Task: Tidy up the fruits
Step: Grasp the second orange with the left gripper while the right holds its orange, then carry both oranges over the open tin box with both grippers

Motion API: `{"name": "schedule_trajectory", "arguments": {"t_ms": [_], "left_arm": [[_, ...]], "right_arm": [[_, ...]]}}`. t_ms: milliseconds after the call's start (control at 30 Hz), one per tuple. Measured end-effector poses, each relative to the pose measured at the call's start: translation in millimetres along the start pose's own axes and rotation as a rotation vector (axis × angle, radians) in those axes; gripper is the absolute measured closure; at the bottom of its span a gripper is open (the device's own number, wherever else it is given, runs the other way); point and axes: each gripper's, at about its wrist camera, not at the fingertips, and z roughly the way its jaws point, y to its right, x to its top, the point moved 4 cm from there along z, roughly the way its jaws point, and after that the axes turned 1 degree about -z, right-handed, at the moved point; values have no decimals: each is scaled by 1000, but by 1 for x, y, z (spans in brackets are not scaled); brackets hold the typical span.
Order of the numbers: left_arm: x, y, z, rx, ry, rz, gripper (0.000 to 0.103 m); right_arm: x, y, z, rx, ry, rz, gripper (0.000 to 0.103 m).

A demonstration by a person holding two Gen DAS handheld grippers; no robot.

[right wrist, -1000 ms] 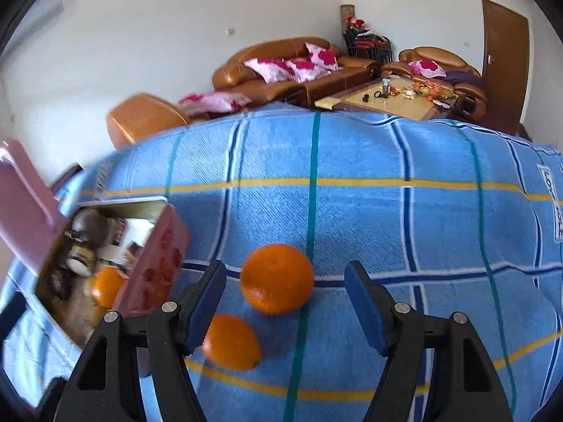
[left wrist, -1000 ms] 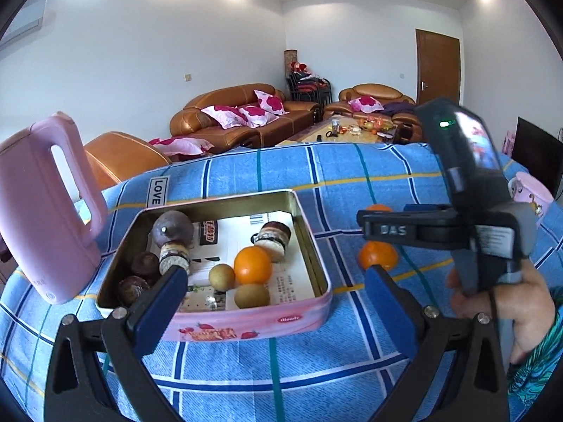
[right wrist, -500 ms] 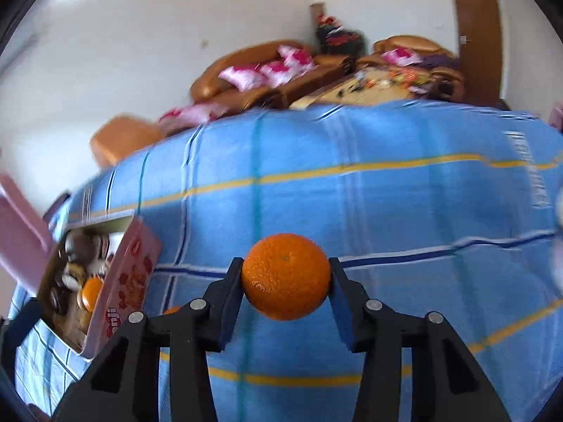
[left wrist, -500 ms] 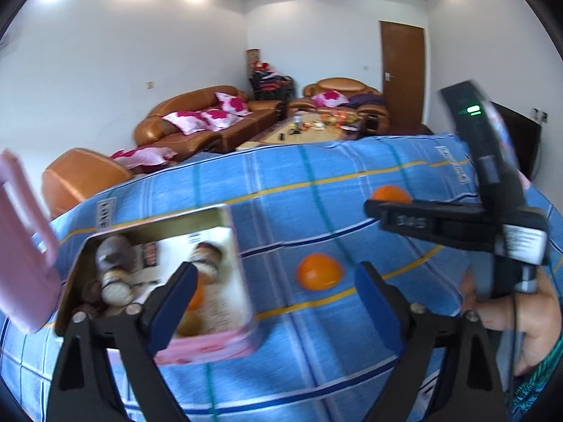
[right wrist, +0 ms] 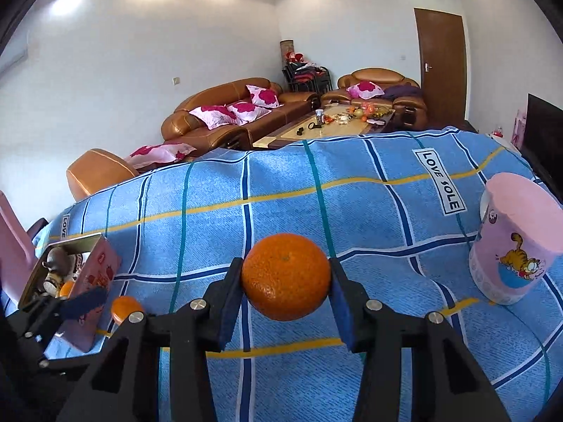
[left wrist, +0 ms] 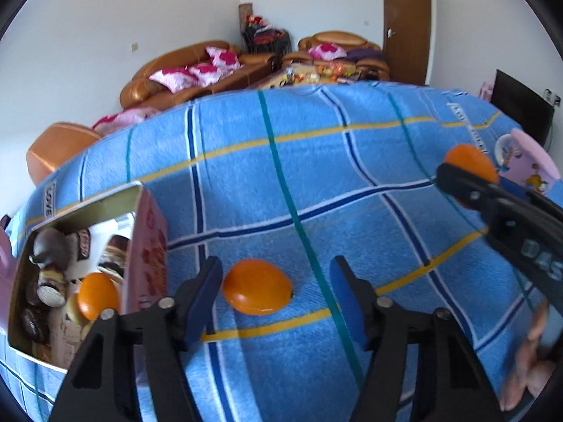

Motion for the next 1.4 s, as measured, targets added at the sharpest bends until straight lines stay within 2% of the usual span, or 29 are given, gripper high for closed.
{"name": "schedule_trajectory", "arguments": {"t_ms": [67,267,467,567,633,767,833,967,1133,1233,1400], "left_arm": [[0,1,4,29,-4,7,40],[0,1,11,42,-42,-13,40],[1,1,14,27,-64,-35,41],[-2,-1,13,-20,-71,-64,45],[-2,-3,12,-26,-69,-67,50],[-2,7,8,-40,-62,-27,67],[-2,8,6,-43,-61,-23,67],[-5,6,-1,-175,-47,-74,68],[-5,20,-20,-310,20,-97,68],[-3,26,-24,-337,31,-86,68],[-1,30,-22,-317,16,-98,68]], "right_arm": [[0,-2,3,7,-3,0,55],[0,-4,5,19,-12,5,55],[-3,-6,9,27,-34,3,55],[-3,-6,10,27,-34,3,55],[-3,-6,10,28,-35,4,55],[-3,-6,11,31,-37,4,55],[-3,-6,11,32,-38,6,55],[-2,-3,11,22,-30,16,55],[1,3,5,0,-5,38,55],[3,4,1,-4,8,38,55],[2,4,2,-15,15,30,55]]}}
